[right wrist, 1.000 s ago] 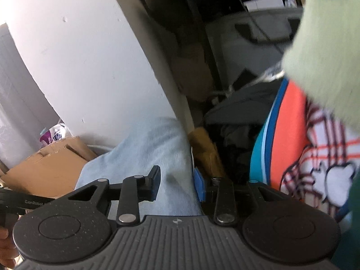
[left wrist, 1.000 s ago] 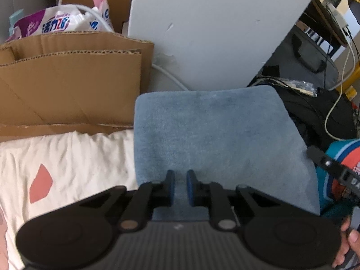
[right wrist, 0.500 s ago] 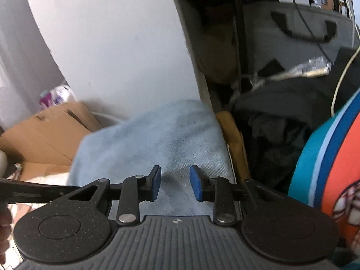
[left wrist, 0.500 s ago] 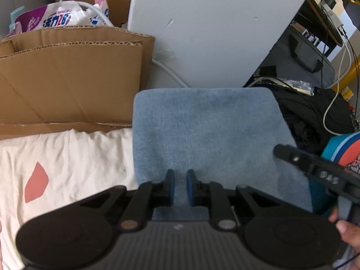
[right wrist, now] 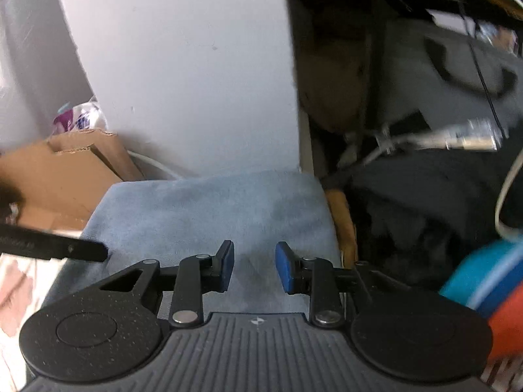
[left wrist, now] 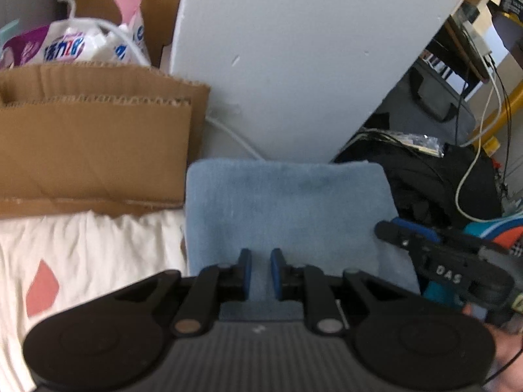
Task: Fold clothes
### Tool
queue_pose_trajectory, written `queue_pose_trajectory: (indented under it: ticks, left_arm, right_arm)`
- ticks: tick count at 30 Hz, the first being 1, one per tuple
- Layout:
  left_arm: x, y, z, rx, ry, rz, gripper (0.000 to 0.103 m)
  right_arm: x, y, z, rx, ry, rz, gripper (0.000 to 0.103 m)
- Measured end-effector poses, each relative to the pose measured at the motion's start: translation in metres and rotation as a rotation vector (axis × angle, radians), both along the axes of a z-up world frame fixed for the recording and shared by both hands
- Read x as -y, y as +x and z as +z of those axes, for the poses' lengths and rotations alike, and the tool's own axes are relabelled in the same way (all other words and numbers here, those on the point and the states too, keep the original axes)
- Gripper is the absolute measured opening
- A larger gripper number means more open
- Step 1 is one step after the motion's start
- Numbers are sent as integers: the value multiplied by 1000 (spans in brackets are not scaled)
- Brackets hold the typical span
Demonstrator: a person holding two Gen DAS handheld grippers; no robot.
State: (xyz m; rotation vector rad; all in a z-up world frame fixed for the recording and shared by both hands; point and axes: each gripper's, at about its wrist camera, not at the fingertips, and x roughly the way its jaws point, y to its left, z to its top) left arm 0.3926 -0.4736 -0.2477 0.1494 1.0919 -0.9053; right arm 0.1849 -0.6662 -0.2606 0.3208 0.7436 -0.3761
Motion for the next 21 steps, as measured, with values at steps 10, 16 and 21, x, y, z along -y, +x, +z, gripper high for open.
queue_pose_trajectory:
  ticks: [10, 16, 21]
  left_arm:
    - [12, 14, -7, 50, 3, 22, 14]
    - [21, 12, -9, 78, 30, 14, 16]
    - [20, 13, -13, 70, 48, 16, 17]
  right_arm:
    - [26, 28, -3, 17, -31, 32, 33]
    - [30, 42, -9, -23, -64, 62, 32]
    - [32, 45, -30, -63, -44, 59, 31]
